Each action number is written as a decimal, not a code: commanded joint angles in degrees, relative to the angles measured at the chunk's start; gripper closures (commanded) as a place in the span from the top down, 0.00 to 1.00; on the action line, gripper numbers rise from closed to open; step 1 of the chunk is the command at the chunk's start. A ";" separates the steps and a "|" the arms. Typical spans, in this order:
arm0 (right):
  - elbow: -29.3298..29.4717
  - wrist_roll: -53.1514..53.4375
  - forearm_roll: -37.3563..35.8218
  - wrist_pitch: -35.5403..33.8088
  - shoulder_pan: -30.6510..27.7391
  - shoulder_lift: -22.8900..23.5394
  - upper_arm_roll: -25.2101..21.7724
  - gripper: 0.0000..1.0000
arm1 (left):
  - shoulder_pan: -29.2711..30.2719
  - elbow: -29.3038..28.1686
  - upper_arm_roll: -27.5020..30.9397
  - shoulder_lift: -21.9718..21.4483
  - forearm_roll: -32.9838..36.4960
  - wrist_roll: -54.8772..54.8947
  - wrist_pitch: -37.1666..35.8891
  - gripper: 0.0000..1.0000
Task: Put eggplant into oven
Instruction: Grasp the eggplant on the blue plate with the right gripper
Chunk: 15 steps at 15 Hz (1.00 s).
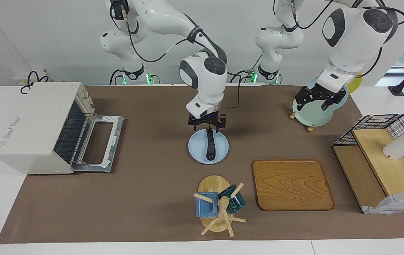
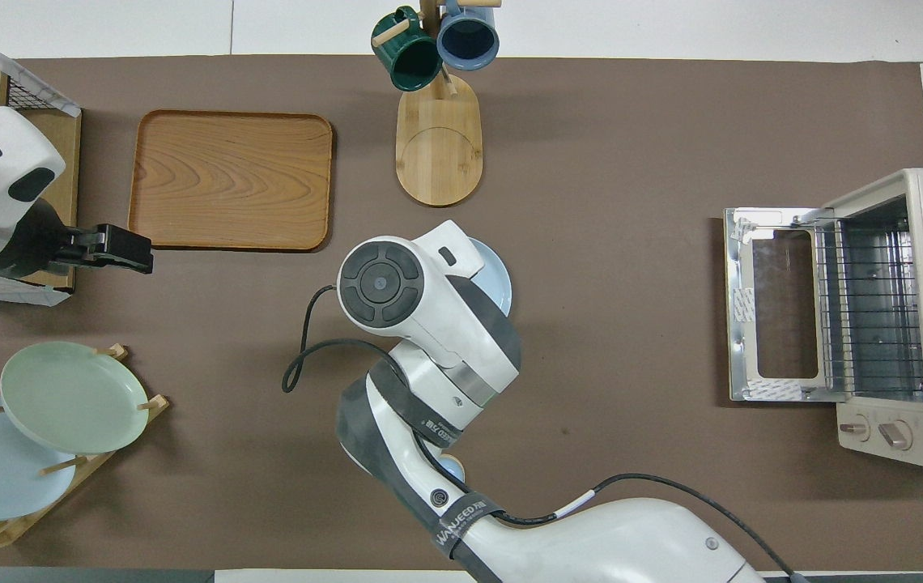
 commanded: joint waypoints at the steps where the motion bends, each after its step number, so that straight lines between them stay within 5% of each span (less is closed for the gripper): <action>1: 7.50 4.98 -1.57 -0.60 2.26 5.97 0.73 1.00 | -0.27 -0.14 0.09 -1.08 0.79 0.31 -1.59 1.00; 4: 7.43 5.09 -7.45 -0.34 2.27 6.78 1.00 1.00 | -0.27 2.59 0.00 -0.38 0.70 0.31 -6.52 1.00; 15: 7.87 5.09 -8.16 2.21 3.50 10.38 1.00 1.00 | 0.61 3.92 -0.61 0.24 1.40 2.24 -5.22 1.00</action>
